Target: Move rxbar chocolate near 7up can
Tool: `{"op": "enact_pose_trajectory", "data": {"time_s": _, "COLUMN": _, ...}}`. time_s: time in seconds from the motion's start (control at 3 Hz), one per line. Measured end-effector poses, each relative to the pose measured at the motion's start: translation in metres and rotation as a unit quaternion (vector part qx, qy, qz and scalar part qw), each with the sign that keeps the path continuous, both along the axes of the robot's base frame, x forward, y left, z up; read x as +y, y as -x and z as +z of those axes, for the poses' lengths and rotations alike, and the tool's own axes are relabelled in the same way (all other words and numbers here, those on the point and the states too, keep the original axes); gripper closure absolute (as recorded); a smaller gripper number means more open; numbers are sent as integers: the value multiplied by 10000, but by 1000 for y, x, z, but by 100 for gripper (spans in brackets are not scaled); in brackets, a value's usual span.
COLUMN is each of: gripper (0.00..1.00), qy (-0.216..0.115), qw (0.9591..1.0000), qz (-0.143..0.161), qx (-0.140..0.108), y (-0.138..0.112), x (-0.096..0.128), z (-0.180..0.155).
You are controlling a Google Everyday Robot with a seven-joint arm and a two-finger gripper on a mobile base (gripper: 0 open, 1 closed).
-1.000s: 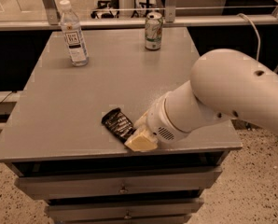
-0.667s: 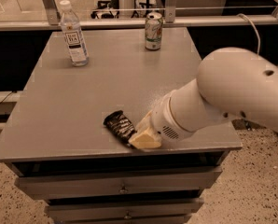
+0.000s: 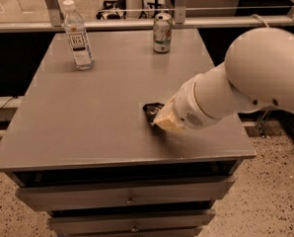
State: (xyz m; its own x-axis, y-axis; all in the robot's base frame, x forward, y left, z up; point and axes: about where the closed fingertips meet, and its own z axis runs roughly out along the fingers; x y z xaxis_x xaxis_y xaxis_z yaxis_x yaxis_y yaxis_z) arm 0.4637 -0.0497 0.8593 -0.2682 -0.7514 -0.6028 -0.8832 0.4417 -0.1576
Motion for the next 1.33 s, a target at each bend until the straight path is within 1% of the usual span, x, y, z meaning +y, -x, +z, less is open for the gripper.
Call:
{"op": "enact_pose_trajectory", "data": {"time_s": 0.33, "gripper": 100, "qy": 225, "qw": 9982, "qz": -196, "qx": -516, "y": -37, "x": -31, "z": 28}}
{"op": "enact_pose_trajectory", "data": {"time_s": 0.67, "gripper": 100, "qy": 562, "qw": 9928, "qz": -344, "qx": -1003, "y": -63, "x": -71, "z": 63}}
{"op": "enact_pose_trajectory", "data": {"time_s": 1.0, "gripper": 100, "qy": 561, "qw": 9928, "qz": -343, "qx": -1005, "y": -63, "x": -71, "z": 63}}
{"op": "enact_pose_trajectory", "data": {"time_s": 1.33, "gripper": 100, "qy": 468, "qw": 9918, "qz": -447, "qx": -1099, "y": -61, "x": -71, "z": 63}}
